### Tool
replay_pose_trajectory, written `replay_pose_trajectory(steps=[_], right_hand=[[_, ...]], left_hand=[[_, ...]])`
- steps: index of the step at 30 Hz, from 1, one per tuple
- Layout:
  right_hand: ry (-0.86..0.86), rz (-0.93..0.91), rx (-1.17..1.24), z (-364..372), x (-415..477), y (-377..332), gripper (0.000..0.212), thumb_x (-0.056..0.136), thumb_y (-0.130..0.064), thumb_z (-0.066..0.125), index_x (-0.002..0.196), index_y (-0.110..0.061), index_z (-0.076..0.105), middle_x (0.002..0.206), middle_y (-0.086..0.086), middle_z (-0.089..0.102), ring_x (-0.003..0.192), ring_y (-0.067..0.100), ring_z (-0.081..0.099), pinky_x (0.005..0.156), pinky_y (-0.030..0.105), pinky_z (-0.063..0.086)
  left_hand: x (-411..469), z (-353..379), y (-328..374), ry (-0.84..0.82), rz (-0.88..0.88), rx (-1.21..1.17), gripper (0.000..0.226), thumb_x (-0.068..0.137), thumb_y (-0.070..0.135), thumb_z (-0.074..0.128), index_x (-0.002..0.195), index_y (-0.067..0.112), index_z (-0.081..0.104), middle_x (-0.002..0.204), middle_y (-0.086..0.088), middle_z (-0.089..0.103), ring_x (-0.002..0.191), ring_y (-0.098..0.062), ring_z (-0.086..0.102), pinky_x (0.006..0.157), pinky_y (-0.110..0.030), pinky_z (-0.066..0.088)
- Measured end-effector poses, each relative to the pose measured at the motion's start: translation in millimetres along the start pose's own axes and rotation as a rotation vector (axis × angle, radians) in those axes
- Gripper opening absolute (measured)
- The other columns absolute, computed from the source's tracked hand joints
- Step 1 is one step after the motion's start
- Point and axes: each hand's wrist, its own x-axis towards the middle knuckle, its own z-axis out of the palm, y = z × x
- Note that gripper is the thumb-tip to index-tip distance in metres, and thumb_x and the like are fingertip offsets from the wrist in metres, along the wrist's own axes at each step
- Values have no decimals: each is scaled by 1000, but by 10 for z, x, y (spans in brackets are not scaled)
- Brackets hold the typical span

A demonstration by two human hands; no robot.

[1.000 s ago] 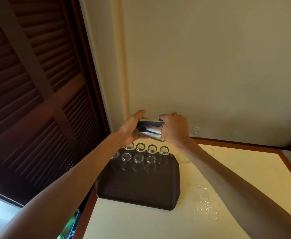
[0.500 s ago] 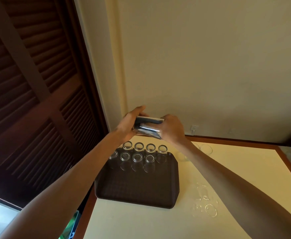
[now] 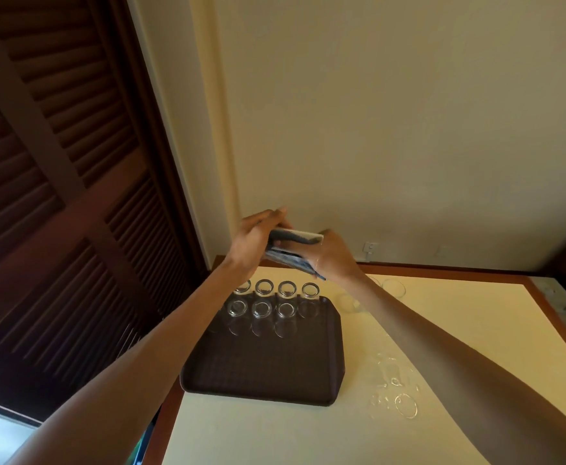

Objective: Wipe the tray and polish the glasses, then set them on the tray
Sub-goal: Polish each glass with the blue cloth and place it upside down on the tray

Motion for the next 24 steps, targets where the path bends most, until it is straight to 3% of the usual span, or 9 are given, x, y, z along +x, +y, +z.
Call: replay_pose_trajectory(steps=[3, 5, 9, 11, 13, 16, 20, 22, 24], right_hand=[[220, -236, -559, -157, -40, -75, 9, 84, -10, 67, 84, -15, 74, 68, 2, 67, 61, 21, 56, 50, 22, 33], [240, -287, -625, -231, -92, -125, 12, 83, -6, 63, 78, -16, 69, 64, 1, 61, 59, 20, 50, 49, 24, 27], [122, -107, -114, -15, -53, -22, 7, 89, -23, 75, 83, -21, 74, 76, 6, 72, 57, 17, 62, 48, 28, 48], [-162, 158, 356, -2, -122, -121, 29, 94, -40, 67, 79, -16, 68, 65, 7, 67, 42, 12, 52, 37, 21, 38], [-329, 310, 492, -7, -135, -155, 44, 94, -52, 61, 82, -9, 66, 58, 4, 61, 38, 12, 47, 32, 18, 32], [-91, 137, 1, -33, -66, -106, 28, 91, -33, 72, 97, -6, 71, 76, 6, 71, 60, 20, 65, 47, 27, 49], [217, -257, -628, -191, -165, -256, 6, 87, -13, 66, 86, -16, 71, 74, 2, 69, 67, 21, 60, 53, 24, 32], [252, -297, -614, -173, -191, -254, 8, 87, -10, 65, 84, -15, 71, 73, 2, 69, 67, 20, 60, 56, 26, 40], [164, -141, -365, -68, -140, -198, 11, 87, -3, 65, 93, -9, 71, 89, 5, 73, 79, 19, 63, 66, 29, 48]], left_hand=[[-7, 25, 35, -68, -268, -92, 37, 103, 42, 56, 96, 8, 68, 86, -12, 73, 80, -26, 73, 70, -41, 61], [27, 49, 6, -5, -243, 15, 44, 104, 46, 56, 97, 4, 66, 85, -16, 68, 77, -28, 70, 77, -49, 62], [12, 69, 13, 110, 60, 196, 62, 98, 59, 54, 78, 1, 56, 70, -16, 50, 65, -29, 53, 68, -42, 49], [-13, 72, 23, 154, 163, 237, 66, 95, 60, 54, 79, -4, 60, 70, -25, 57, 66, -40, 60, 65, -48, 54], [-36, 65, 9, 160, 209, 237, 56, 97, 55, 56, 81, 2, 68, 77, -24, 66, 76, -44, 67, 70, -54, 59], [-40, 36, 27, 106, 11, 33, 41, 101, 42, 60, 84, 6, 68, 79, -16, 70, 77, -35, 70, 75, -47, 59], [-39, 0, 116, -42, -360, -107, 35, 100, 44, 60, 96, 9, 63, 83, -11, 72, 76, -25, 71, 67, -38, 58], [-8, 19, 96, 41, -317, -24, 41, 100, 46, 62, 95, 6, 63, 85, -13, 71, 79, -29, 72, 71, -43, 61], [28, 15, 57, 150, -213, 60, 54, 96, 57, 63, 93, 3, 65, 85, -17, 69, 87, -35, 72, 88, -50, 61]])
